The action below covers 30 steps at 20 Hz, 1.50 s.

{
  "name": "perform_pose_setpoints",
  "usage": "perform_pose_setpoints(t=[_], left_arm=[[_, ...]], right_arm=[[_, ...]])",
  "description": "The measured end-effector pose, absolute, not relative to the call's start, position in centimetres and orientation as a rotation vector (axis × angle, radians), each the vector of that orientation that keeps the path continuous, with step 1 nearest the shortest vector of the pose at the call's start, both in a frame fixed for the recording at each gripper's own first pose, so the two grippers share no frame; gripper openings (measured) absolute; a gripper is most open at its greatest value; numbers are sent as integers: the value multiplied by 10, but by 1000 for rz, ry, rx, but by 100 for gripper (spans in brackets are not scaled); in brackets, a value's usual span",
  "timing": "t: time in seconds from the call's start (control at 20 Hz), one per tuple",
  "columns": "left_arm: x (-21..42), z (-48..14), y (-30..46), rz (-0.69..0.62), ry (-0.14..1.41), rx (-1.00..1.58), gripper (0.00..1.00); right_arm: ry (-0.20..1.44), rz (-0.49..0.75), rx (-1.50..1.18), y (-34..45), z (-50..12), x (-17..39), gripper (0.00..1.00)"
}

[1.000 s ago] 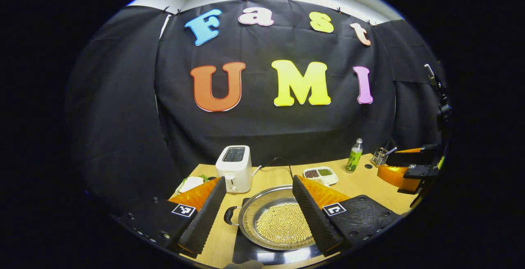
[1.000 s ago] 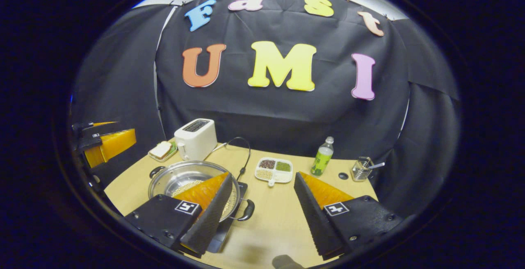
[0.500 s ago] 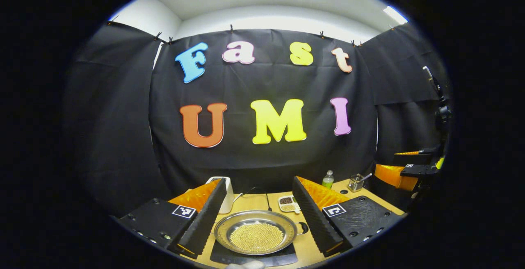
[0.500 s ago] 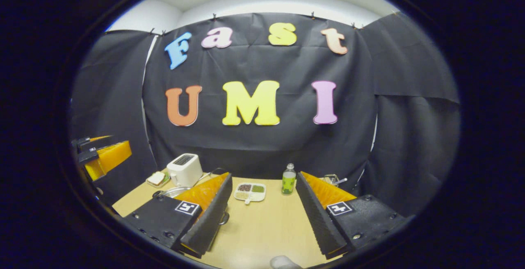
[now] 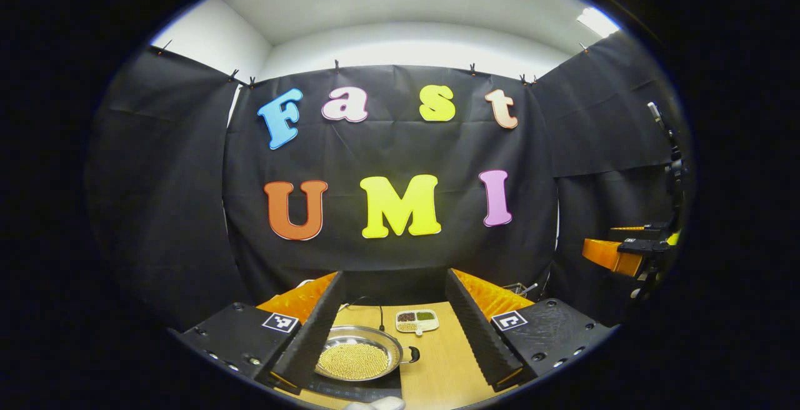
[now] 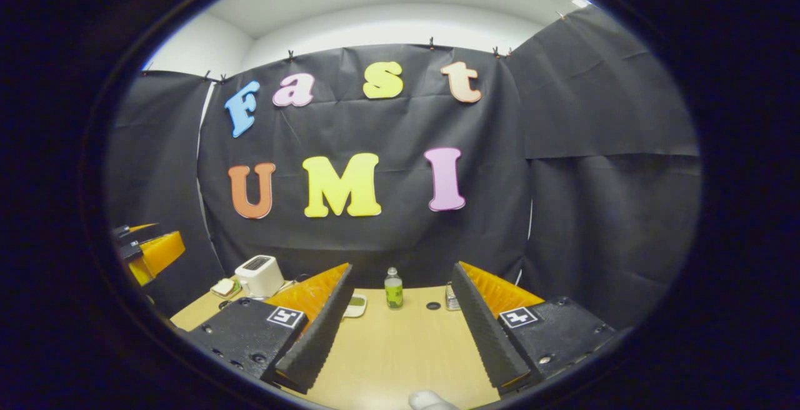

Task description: First push the handle of the pot to place it horizontally, then grasp the pot with both hands and set it on the induction cooktop.

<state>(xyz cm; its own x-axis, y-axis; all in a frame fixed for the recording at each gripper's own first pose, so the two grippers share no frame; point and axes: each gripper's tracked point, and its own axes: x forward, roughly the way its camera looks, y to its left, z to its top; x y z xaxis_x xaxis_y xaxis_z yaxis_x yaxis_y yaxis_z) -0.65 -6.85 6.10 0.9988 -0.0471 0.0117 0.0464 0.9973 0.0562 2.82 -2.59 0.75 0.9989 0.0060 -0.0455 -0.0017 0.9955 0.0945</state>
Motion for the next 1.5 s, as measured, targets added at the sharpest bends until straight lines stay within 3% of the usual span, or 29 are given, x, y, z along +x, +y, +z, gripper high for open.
perform_pose_setpoints(t=[1.5], left_arm=[[-51,83,-126,-25,-42,59,96]], right_arm=[[23,55,83,-90,6,-8,98]])
